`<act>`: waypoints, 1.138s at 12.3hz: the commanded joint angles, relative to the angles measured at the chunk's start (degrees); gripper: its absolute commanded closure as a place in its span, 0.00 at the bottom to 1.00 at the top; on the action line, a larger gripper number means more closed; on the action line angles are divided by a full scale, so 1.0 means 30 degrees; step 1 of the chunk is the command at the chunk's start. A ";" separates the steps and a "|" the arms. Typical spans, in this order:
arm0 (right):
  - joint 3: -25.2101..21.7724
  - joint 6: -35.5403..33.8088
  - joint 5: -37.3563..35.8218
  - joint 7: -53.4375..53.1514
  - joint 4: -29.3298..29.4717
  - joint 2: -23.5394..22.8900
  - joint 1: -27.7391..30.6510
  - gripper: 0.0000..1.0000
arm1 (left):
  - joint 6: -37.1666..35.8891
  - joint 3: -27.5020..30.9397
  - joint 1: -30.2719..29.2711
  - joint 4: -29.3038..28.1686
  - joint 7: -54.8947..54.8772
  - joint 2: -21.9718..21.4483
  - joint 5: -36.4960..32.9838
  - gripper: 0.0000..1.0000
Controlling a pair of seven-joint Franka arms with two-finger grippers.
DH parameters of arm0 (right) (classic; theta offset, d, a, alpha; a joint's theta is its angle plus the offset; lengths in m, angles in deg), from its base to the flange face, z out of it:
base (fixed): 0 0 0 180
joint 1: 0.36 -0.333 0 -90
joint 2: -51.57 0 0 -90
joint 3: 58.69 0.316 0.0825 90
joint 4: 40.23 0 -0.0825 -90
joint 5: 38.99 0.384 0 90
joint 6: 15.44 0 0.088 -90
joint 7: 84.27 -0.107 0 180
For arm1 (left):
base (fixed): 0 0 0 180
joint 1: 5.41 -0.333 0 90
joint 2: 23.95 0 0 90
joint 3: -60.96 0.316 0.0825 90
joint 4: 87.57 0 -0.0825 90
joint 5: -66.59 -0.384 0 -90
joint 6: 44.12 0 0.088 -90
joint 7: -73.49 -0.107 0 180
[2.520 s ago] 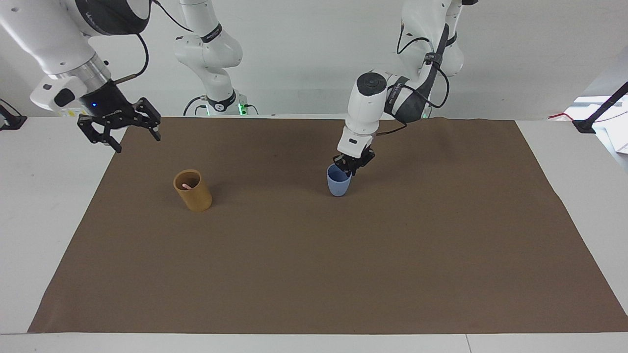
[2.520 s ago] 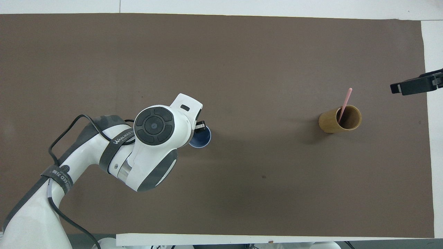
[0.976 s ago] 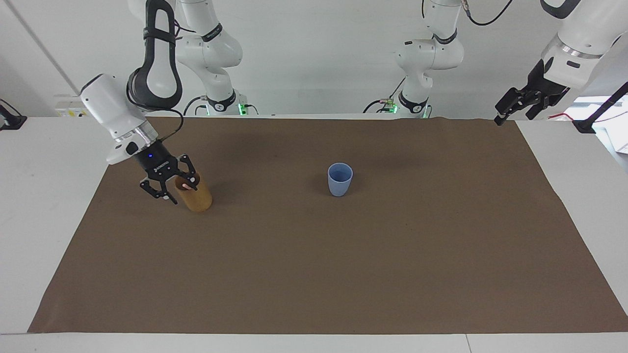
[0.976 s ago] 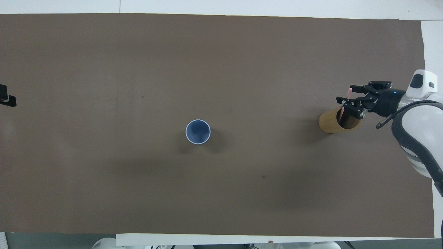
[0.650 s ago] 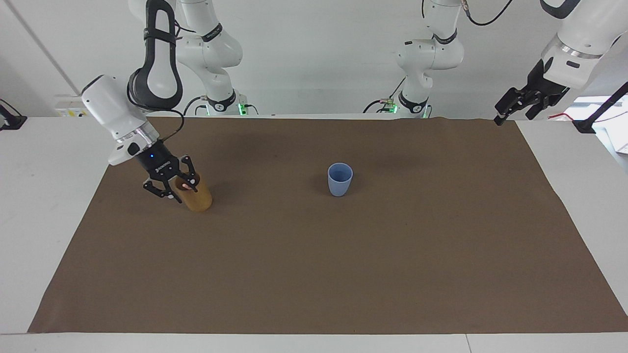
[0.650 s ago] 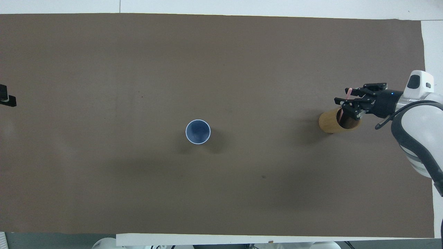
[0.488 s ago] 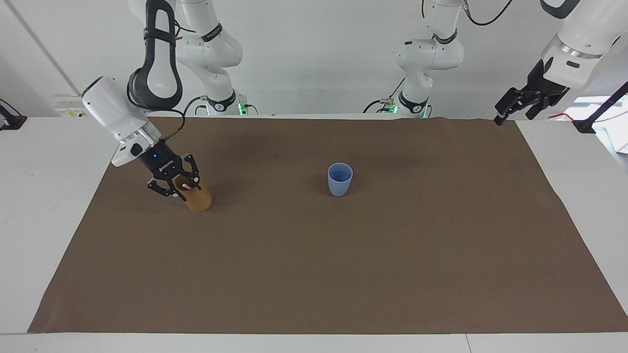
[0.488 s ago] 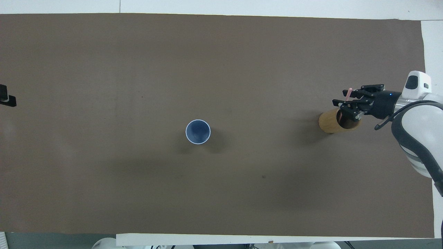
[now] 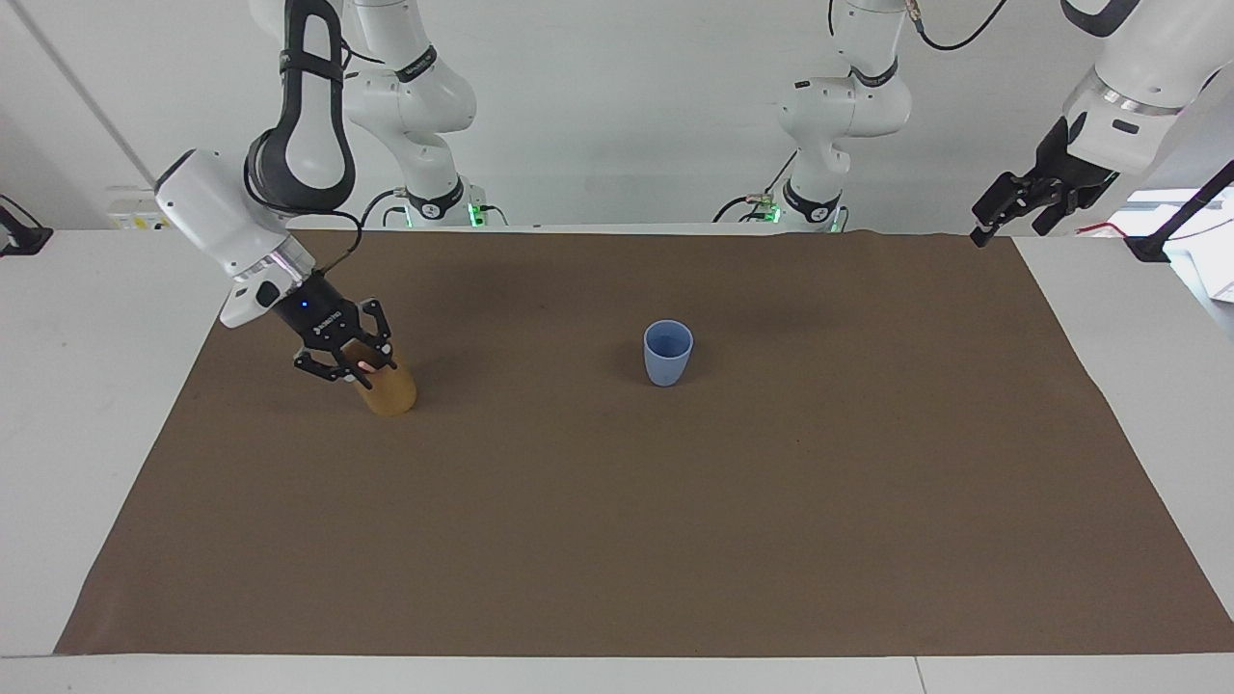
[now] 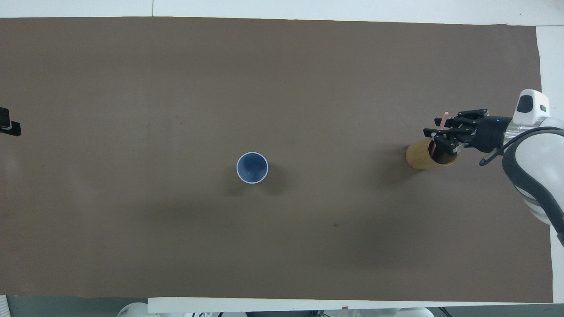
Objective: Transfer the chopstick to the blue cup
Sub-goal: 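Close the right gripper on the pink chopstick in the tan cup, then lift the pink chopstick out of the tan cup with the right gripper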
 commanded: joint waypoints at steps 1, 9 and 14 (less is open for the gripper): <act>0.0084 -0.0342 -0.0417 -0.0358 0.0138 0.0097 0.0289 0.59 | -0.0372 -0.0143 -0.0245 0.0197 -0.0100 0.0073 0.0042 0.00; 0.0054 -0.1016 -0.0973 -0.0446 0.0517 0.0126 0.0582 1.00 | -0.0372 -0.0143 -0.0245 0.0226 -0.0100 0.0073 0.0042 0.00; 0.0083 -0.6011 -0.5503 -0.6112 0.4869 0.1911 0.0408 1.00 | -0.0372 -0.0143 -0.0245 0.0226 -0.0100 0.0073 0.0042 0.00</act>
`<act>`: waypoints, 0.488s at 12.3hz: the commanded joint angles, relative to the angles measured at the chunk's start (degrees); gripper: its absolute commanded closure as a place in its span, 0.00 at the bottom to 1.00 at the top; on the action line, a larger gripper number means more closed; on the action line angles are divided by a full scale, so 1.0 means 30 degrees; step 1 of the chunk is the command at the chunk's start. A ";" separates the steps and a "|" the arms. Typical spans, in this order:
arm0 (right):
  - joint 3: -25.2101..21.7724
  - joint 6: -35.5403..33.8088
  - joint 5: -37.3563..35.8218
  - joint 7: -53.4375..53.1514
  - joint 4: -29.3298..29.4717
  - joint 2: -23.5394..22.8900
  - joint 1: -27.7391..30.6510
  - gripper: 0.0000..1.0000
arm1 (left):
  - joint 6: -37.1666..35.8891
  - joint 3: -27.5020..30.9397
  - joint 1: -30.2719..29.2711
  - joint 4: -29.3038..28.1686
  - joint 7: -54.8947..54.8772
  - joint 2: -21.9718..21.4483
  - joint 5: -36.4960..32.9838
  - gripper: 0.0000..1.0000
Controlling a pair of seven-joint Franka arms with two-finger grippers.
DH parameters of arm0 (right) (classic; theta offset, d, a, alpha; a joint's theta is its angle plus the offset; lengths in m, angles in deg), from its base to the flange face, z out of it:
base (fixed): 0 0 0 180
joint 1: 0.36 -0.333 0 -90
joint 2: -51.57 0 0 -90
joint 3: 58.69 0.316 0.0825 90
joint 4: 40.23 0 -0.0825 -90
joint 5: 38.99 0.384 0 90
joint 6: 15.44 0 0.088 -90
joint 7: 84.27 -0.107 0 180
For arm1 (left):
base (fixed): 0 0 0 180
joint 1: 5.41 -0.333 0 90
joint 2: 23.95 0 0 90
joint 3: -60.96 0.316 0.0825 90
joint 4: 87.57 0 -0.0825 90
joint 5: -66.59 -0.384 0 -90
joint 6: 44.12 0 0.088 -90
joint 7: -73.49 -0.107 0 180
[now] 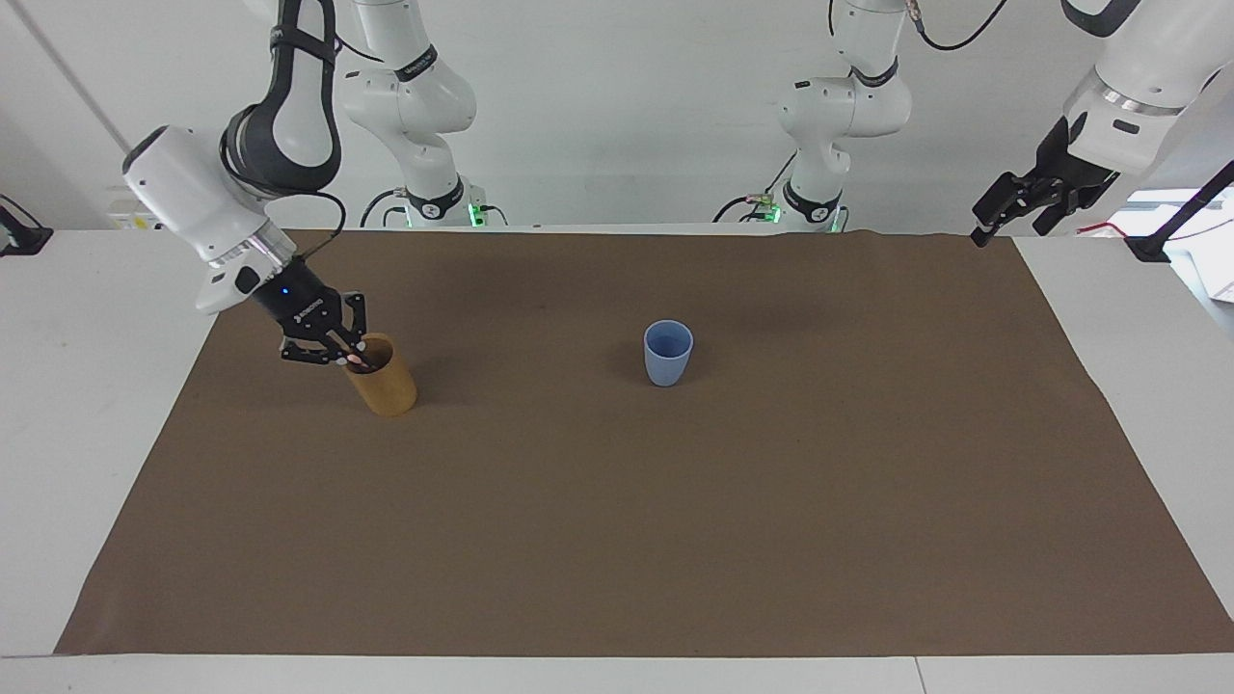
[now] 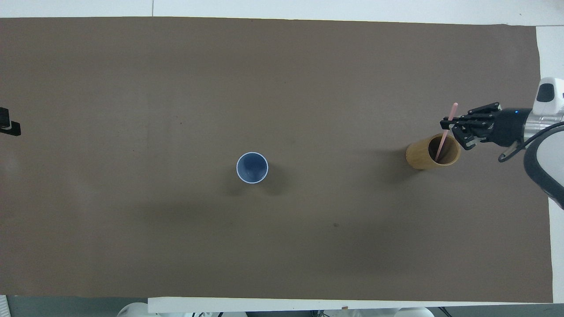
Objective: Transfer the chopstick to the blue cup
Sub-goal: 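Lift the pink chopstick out of the tan cup with the right gripper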
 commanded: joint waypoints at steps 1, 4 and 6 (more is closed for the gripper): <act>0.0301 -0.3701 -0.2540 -0.4842 0.3907 0.0829 -0.0138 1.00 | -0.0370 -0.0145 -0.0239 0.0197 -0.0100 0.0072 0.0042 0.00; 0.0596 -0.4011 -0.2783 -1.1318 0.7259 -0.0398 -0.2443 1.00 | -0.0370 -0.0145 -0.0239 0.0226 -0.0100 0.0072 0.0042 0.00; 0.0596 -0.2174 -0.3423 -1.5945 0.7472 -0.0694 -0.4756 1.00 | -0.0370 -0.0145 -0.0239 0.0197 -0.0100 0.0072 0.0042 0.00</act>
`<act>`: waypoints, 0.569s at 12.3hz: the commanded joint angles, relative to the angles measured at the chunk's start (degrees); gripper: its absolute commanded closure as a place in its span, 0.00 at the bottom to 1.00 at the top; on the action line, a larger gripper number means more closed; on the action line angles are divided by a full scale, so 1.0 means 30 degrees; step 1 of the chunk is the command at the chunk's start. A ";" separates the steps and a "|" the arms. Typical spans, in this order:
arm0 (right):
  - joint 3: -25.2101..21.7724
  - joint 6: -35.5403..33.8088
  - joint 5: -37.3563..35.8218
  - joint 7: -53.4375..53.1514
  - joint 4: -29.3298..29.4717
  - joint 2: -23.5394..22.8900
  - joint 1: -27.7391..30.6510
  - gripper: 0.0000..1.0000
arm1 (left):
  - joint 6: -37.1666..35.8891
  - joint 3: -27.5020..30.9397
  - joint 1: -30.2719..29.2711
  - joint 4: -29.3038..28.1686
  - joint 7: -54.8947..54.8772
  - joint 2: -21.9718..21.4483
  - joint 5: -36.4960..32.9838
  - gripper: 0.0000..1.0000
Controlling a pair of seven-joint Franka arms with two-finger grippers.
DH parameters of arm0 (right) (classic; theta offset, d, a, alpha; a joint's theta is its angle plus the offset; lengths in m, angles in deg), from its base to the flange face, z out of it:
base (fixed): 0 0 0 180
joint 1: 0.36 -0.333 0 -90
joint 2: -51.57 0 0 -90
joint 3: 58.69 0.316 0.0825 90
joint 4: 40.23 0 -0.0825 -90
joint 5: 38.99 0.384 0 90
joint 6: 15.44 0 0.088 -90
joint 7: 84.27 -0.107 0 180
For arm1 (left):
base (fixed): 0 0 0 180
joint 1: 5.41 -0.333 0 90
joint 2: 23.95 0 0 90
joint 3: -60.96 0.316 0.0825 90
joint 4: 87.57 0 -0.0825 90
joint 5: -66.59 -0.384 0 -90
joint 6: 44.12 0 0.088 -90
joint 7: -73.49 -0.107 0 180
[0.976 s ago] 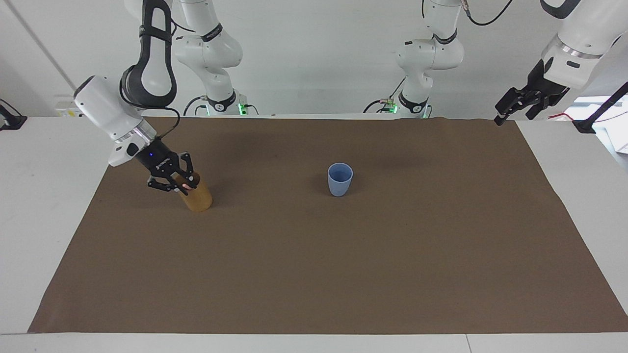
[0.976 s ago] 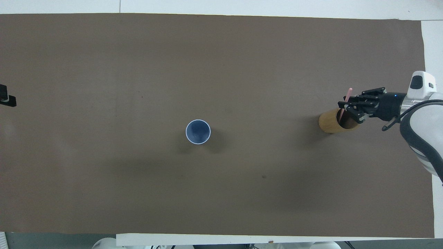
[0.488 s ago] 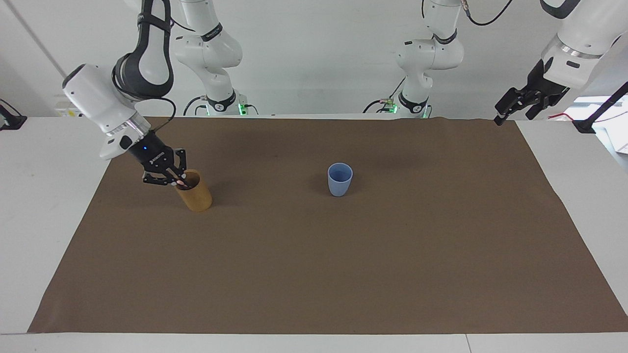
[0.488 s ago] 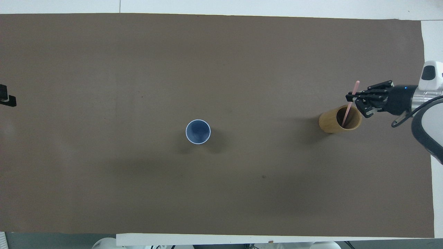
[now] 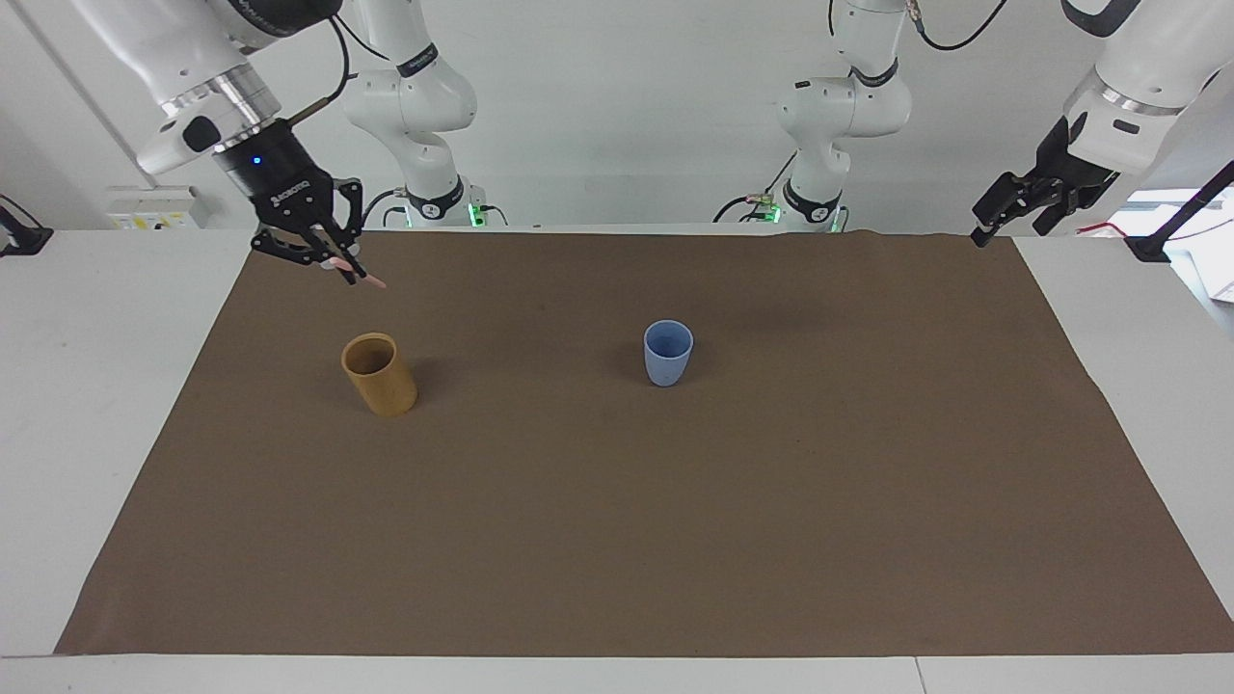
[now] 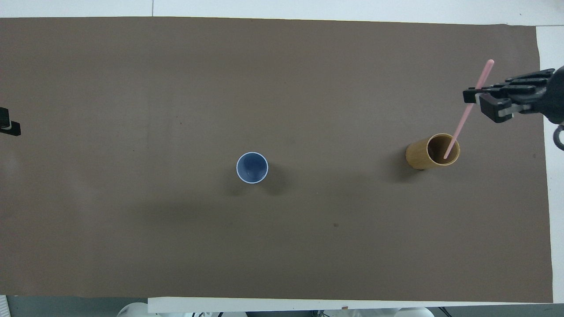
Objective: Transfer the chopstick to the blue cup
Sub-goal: 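Lift the pink chopstick out of the tan cup with the right gripper, then carry the chopstick with the right gripper over the blue cup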
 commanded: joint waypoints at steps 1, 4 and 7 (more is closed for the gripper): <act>0.0026 0.1847 -0.1290 -0.5576 0.0893 -0.1425 -0.2933 1.00 | -0.0369 -0.0145 -0.0239 0.0197 -0.0100 0.0072 0.0042 0.00; 0.0026 0.5125 -0.4270 -1.2258 0.0893 -0.3032 -0.7415 1.00 | -0.0369 -0.0145 -0.0239 0.0197 -0.0100 0.0072 0.0042 0.00; 0.0026 0.9018 -0.5775 -1.5669 0.0863 -0.5346 -0.9884 1.00 | -0.0369 -0.0145 -0.0239 0.0197 -0.0100 0.0072 0.0042 0.00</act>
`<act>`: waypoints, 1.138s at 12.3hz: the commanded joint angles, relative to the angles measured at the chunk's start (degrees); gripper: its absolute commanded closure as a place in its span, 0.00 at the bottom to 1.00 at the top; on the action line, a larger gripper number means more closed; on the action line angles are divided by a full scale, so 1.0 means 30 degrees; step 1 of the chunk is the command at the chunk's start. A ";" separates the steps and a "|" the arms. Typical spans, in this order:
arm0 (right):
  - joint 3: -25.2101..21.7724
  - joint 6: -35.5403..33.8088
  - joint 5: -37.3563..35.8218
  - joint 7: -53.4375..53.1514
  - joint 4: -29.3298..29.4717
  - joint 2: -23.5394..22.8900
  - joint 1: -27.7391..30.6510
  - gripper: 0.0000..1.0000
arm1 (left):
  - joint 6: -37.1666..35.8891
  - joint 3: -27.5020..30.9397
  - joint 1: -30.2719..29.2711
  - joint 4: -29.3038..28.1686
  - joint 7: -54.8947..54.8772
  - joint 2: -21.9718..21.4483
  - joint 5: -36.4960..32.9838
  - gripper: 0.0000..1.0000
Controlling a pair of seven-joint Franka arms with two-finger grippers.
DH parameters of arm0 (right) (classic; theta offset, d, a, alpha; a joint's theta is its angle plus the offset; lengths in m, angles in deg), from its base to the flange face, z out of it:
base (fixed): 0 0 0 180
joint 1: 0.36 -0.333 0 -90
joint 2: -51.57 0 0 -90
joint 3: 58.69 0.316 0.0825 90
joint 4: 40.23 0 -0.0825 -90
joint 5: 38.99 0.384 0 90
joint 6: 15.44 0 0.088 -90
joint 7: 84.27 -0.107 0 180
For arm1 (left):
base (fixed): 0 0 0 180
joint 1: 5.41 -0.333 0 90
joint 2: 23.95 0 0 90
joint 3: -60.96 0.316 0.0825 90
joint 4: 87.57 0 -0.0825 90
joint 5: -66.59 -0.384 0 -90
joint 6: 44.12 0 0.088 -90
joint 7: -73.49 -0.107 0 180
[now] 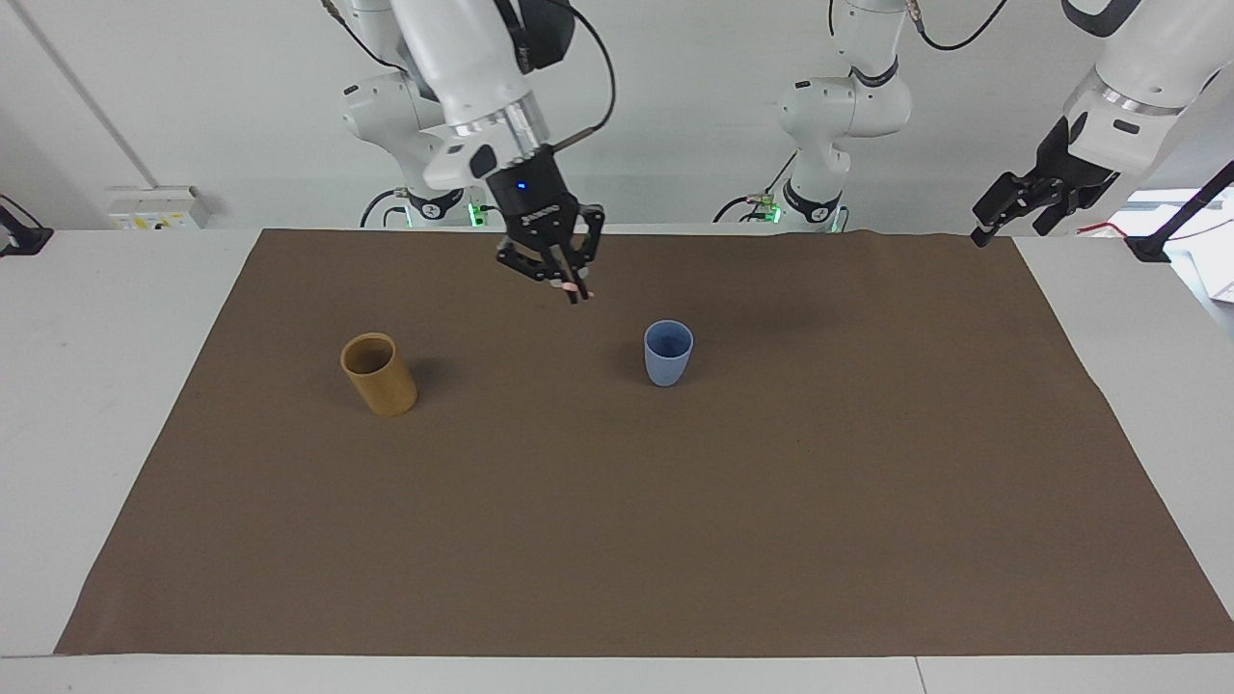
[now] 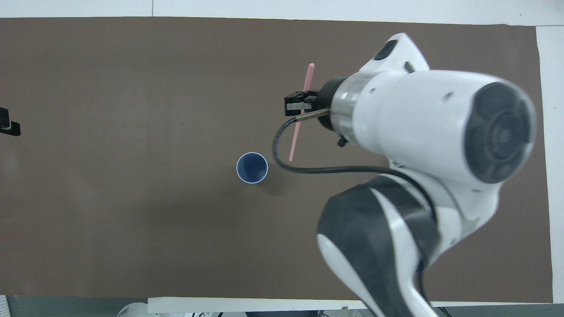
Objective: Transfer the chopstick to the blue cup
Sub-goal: 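Carry the chopstick with the right gripper over the blue cup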
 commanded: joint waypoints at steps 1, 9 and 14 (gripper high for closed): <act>-0.0184 0.2536 -0.1085 -0.1822 0.0448 -0.2167 -0.1361 1.00 | -0.0364 -0.0145 -0.0238 0.0197 -0.0100 0.0072 0.0042 0.00; -0.0184 0.3890 -0.2144 -0.2297 -0.2450 -0.1824 -0.2042 0.98 | -0.0422 -0.0145 -0.0209 0.0197 -0.0100 0.0072 0.0042 0.00; -0.0184 0.5008 -0.2174 -0.2297 -0.3625 -0.1472 -0.2100 0.00 | -0.0364 -0.0145 -0.0238 0.0197 -0.0100 0.0072 0.0042 0.00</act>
